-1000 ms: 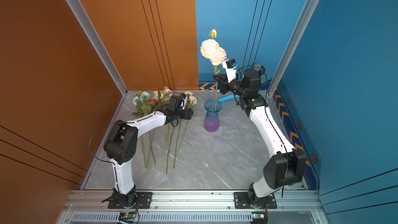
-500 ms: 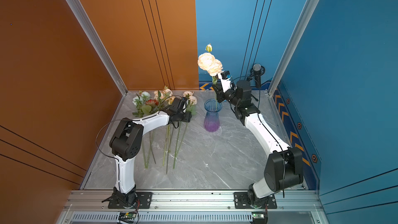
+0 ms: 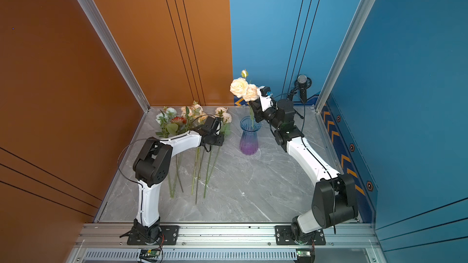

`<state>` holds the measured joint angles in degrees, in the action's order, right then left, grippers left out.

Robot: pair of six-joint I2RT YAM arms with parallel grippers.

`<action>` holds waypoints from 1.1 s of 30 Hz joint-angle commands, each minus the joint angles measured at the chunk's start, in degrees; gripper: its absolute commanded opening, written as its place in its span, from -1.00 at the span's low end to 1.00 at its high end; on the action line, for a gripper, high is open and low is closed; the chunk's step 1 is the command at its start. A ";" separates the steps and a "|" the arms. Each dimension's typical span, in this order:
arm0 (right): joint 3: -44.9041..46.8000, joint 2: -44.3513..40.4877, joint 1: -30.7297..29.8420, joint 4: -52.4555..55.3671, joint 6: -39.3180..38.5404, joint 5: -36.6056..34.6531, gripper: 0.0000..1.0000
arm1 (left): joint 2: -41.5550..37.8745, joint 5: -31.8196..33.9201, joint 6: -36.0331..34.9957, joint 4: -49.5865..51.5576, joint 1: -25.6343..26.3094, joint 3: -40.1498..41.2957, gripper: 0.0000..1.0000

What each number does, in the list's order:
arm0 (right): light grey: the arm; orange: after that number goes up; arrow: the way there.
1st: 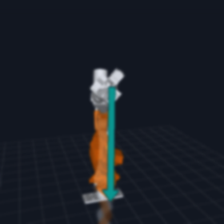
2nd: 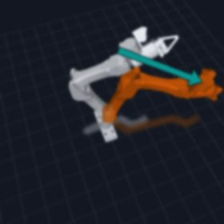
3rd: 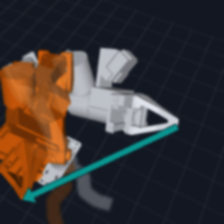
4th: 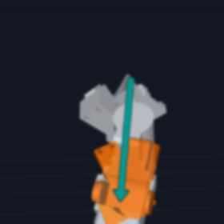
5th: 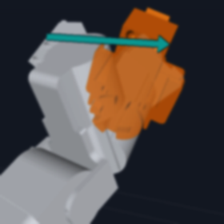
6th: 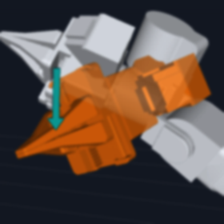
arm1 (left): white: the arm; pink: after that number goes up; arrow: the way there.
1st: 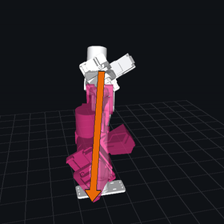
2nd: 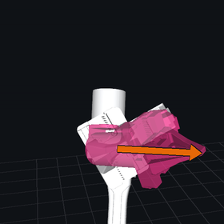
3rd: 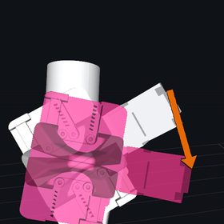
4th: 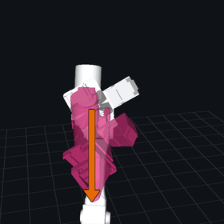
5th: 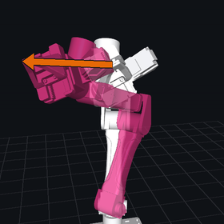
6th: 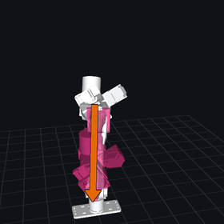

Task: Place the pink flowers into the vase
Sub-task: Place the flower in the vase, then pick up the flower at the center of the board.

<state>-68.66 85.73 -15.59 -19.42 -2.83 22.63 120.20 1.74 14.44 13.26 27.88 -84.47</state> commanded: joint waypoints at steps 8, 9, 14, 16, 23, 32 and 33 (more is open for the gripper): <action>1.29 -2.06 -0.24 -3.96 -0.28 -1.49 -0.39 | 1.78 1.50 0.23 3.18 1.80 -1.46 -0.20; 1.42 -2.15 -0.26 -4.04 -0.25 -1.60 -0.38 | 1.87 1.67 0.24 3.44 1.83 -1.64 -0.21; 2.03 -3.31 -0.24 -4.65 -0.16 -1.71 -0.36 | 2.66 1.75 0.51 4.14 2.18 -2.36 -0.33; 2.60 -4.17 -0.35 -4.92 -0.16 -1.89 -0.35 | 3.05 1.99 0.68 4.49 2.22 -2.75 -0.35; 3.91 -8.30 -0.31 -4.09 -0.86 -2.17 -0.35 | 4.28 3.08 1.38 5.77 2.26 -4.42 -0.51; 4.95 -11.98 -0.32 -2.22 -2.09 -2.54 -0.34 | 6.01 3.73 1.72 7.92 2.79 -7.34 -0.89; 5.09 -12.23 -0.31 -2.20 -2.09 -2.58 -0.34 | 5.88 3.72 1.90 7.93 2.77 -7.29 -0.96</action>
<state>-64.77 74.87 -15.59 -22.11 -3.88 20.78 125.29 4.32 16.12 18.79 29.87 -90.54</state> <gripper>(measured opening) 0.329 0.081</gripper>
